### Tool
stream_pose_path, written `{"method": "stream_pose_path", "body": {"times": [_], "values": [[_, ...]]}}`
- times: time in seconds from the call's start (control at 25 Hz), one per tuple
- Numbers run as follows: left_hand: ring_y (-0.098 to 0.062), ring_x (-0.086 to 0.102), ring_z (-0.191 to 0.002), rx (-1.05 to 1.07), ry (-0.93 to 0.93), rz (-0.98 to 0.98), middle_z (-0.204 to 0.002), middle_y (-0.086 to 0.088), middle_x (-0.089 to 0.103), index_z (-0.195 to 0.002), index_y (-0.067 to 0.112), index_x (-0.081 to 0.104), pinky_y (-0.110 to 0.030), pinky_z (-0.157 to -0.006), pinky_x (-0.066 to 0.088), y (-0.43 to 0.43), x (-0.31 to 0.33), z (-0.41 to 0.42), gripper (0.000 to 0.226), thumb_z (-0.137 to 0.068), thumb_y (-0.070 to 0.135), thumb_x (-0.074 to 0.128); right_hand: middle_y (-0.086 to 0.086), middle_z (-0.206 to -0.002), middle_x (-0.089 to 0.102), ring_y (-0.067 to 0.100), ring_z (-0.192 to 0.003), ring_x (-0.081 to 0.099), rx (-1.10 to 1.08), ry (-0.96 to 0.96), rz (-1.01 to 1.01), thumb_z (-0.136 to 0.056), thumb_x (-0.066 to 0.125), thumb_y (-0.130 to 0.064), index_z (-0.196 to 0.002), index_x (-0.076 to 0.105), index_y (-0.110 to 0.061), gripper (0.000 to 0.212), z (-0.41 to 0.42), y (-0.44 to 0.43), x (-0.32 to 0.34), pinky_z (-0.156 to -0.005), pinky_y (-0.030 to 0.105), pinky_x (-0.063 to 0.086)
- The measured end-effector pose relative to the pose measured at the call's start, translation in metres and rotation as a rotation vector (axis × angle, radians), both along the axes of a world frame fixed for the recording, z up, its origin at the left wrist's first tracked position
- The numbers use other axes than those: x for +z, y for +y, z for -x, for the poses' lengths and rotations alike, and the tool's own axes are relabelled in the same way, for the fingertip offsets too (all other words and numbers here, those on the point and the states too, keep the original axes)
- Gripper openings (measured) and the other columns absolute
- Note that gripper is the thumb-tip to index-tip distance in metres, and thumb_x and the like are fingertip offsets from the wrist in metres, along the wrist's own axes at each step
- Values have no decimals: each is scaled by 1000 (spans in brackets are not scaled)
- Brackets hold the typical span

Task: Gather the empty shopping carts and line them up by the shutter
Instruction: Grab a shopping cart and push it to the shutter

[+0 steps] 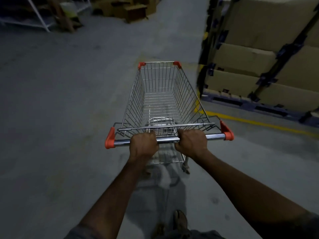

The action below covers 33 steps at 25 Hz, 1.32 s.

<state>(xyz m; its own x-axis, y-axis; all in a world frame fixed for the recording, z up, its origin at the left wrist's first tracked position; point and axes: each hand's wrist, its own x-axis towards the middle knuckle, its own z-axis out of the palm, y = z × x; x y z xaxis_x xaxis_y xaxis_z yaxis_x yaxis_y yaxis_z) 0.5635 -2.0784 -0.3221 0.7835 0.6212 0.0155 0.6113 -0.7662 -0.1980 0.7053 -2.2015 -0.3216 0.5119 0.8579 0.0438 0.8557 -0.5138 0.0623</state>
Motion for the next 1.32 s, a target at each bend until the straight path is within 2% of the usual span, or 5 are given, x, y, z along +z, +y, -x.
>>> {"method": "stream_pose_path", "body": {"times": [0.48, 0.8, 0.92, 1.12, 1.32], "values": [[-23, 71, -85, 302, 53, 195, -93, -4, 74, -94, 17, 74, -29, -71, 49, 108, 9, 14, 23, -80, 32, 63, -8, -56, 46, 9, -47, 36, 251, 64, 91, -81, 61, -41, -77, 62, -23, 18, -14, 146, 4, -57, 25, 37], [-26, 67, -86, 353, 18, 453, -94, -4, 70, -90, 19, 67, -29, -71, 48, 210, 14, 32, 26, -76, 40, 65, -8, -59, 51, 16, -56, 56, 318, 45, 60, -78, 60, -39, -73, 61, -22, 17, -3, 245, -5, -58, 25, 38], [-21, 64, -75, 360, 11, 519, -78, 1, 66, -79, 17, 65, -29, -65, 47, 245, 11, 40, 21, -73, 37, 63, -4, -70, 61, 22, -78, 63, 313, -30, 26, -75, 62, -45, -69, 62, -23, 23, 4, 281, -6, -76, 35, 42], [-25, 66, -84, 333, -50, 496, -91, -2, 70, -93, 22, 66, -31, -68, 48, 305, 6, 54, 32, -71, 43, 60, -3, -101, 65, 24, -107, 54, 402, -29, 109, -75, 50, -55, -85, 69, -26, 36, 8, 349, 2, -93, 42, 34], [-30, 63, -101, 336, -256, 467, -114, -4, 58, -109, 25, 51, -37, -81, 48, 356, -3, 67, 43, -76, 49, 67, -8, -77, 62, 18, -85, 59, 431, 63, 164, -80, 53, -60, -76, 63, -28, 34, 6, 421, 7, -88, 37, 41]]}}
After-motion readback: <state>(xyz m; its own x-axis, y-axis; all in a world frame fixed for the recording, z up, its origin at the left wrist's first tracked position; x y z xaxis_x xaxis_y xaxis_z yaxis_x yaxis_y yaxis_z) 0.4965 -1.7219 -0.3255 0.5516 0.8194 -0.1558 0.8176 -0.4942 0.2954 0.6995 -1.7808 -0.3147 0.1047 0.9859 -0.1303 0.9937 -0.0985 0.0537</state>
